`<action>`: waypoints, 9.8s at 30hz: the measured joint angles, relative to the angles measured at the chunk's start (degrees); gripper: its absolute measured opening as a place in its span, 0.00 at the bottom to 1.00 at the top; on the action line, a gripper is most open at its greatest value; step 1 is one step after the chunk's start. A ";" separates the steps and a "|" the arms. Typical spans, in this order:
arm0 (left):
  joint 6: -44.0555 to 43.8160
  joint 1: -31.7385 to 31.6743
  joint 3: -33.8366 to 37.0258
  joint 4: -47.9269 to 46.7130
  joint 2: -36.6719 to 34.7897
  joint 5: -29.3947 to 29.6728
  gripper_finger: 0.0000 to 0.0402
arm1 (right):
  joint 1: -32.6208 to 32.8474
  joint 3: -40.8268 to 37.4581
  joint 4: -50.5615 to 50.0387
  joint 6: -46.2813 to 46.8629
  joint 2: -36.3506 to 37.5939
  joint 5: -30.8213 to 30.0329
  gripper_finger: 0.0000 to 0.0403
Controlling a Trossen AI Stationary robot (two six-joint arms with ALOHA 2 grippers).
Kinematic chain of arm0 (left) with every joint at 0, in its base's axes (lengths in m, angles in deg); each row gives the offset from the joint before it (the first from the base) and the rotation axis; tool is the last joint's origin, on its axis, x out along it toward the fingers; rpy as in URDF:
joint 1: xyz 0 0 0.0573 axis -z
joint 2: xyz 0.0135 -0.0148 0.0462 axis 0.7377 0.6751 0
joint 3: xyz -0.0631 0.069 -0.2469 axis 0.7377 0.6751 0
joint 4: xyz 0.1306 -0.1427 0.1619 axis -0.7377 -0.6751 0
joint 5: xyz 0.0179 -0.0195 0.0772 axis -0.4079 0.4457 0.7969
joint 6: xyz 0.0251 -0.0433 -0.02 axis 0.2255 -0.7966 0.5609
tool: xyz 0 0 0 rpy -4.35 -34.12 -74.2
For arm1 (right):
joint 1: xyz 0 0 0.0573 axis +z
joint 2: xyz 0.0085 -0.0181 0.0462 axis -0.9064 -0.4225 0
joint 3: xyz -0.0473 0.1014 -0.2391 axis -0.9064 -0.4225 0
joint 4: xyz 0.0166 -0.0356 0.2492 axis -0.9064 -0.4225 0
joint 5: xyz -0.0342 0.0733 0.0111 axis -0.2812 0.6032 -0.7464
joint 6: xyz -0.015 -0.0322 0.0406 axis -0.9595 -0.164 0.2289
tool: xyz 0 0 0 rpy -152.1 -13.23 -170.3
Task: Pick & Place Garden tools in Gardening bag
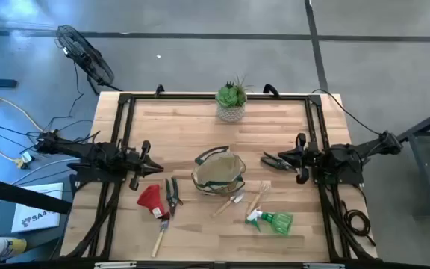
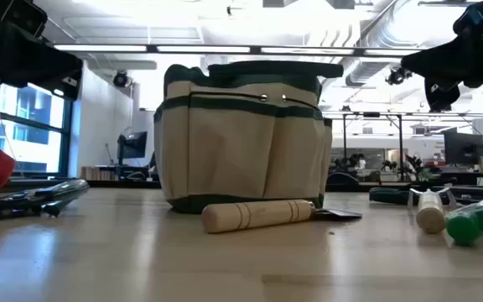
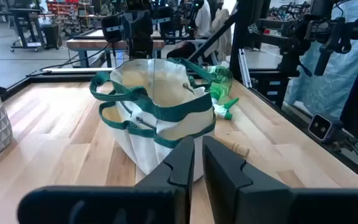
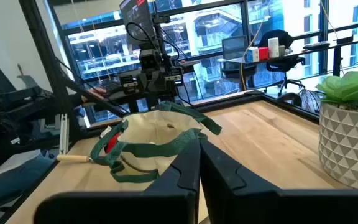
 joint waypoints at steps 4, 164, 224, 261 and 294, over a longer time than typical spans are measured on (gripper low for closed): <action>-0.01 0.00 0.00 0.00 0.00 0.00 0.08 | -0.02 0.01 0.00 0.01 0.00 0.00 0.00; -16.44 -22.86 -70.24 -41.99 83.85 -26.82 0.46 | 0.02 0.02 5.00 11.17 -13.75 7.23 0.17; -8.36 -19.85 -79.82 -45.62 93.30 -13.58 0.46 | 0.02 0.01 4.21 11.08 -13.73 7.13 0.17; -8.09 -17.27 -79.67 -42.90 98.14 -15.19 0.46 | 0.00 0.02 3.06 14.06 -16.99 7.13 0.17; -2.85 -16.06 -79.89 -44.64 102.05 -1.20 0.00 | 0.49 0.04 22.87 1.54 -22.94 23.77 0.13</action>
